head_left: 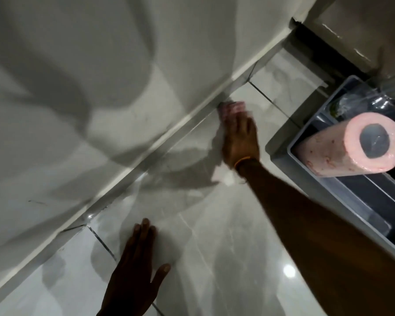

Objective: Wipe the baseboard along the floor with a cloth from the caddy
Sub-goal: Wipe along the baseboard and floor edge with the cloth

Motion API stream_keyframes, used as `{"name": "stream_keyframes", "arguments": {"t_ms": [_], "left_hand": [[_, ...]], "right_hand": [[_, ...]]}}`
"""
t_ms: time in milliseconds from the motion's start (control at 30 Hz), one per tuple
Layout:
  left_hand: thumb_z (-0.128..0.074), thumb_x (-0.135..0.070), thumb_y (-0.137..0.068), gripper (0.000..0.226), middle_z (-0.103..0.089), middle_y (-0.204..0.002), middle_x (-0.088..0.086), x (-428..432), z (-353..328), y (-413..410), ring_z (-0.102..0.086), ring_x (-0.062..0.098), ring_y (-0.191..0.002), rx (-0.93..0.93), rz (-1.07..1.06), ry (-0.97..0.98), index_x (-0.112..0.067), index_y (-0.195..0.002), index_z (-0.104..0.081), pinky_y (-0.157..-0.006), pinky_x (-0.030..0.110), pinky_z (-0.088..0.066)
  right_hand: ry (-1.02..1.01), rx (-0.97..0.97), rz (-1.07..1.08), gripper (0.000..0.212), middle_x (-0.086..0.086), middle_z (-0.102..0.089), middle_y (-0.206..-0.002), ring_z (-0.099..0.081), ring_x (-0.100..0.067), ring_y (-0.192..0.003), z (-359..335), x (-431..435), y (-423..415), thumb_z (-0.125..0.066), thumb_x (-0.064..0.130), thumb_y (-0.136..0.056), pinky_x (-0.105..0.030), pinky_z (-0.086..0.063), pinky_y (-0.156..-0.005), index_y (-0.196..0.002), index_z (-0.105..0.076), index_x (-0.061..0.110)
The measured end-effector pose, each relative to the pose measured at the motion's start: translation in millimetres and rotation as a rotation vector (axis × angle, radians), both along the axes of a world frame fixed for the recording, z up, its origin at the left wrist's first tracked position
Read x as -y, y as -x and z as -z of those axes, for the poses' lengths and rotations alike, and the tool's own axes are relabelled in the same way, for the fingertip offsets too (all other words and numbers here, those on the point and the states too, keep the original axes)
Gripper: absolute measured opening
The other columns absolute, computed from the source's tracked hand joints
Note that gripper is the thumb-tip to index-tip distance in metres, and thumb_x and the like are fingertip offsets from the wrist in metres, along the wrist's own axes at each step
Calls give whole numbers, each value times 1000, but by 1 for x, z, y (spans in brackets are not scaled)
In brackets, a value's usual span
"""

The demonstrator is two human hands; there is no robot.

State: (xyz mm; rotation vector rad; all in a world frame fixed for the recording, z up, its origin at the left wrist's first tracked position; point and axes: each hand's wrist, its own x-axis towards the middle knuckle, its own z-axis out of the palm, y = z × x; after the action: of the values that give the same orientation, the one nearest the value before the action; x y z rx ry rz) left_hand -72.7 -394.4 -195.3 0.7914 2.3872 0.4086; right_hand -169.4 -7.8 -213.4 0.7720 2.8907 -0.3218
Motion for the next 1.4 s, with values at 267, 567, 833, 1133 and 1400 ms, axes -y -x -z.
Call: {"name": "stream_keyframes", "arguments": {"t_ms": [267,567,833,1133,1400], "left_hand": [[-8,-80,-94,97,0,-175,3,1,-3,4,-3,24,-161,26,18,12,-13,-164,-10,-123,30,-12],[-12,-81,-92,97,5,-175,0,-1,-1,2,1,23,-161,43,-18,16,-15,-164,-7,-126,40,-27],[-19,-76,-99,91,4,-176,1,15,1,5,-1,22,-162,-22,89,0,-16,-166,-5,-124,39,-27],[-24,-76,-100,91,8,-176,-2,24,7,5,3,18,-161,-47,119,-21,-16,-166,-3,-124,37,-33],[-17,-79,-98,93,15,-175,-4,30,7,6,12,14,-160,-48,129,-26,-17,-166,2,-127,36,-21]], "right_hand": [[39,48,26,78,-21,4,-180,2,-41,-168,-10,4,25,-13,56,-109,-56,-6,-138,-171,-1,11],[34,155,40,122,-21,5,-180,1,-40,-168,-10,-21,38,31,83,-79,-56,-8,-137,-171,-2,10],[127,59,-218,113,-21,-3,-180,-1,-40,-168,-3,114,-8,-22,88,-89,-56,-11,-137,-171,-9,13],[92,74,-208,112,-20,-8,-180,-7,-38,-168,6,103,0,-7,88,-89,-51,-7,-139,-171,-11,13],[106,91,-77,119,-23,-2,-180,-3,-42,-168,-8,106,5,-9,93,-87,-57,-9,-137,-171,-8,8]]}}
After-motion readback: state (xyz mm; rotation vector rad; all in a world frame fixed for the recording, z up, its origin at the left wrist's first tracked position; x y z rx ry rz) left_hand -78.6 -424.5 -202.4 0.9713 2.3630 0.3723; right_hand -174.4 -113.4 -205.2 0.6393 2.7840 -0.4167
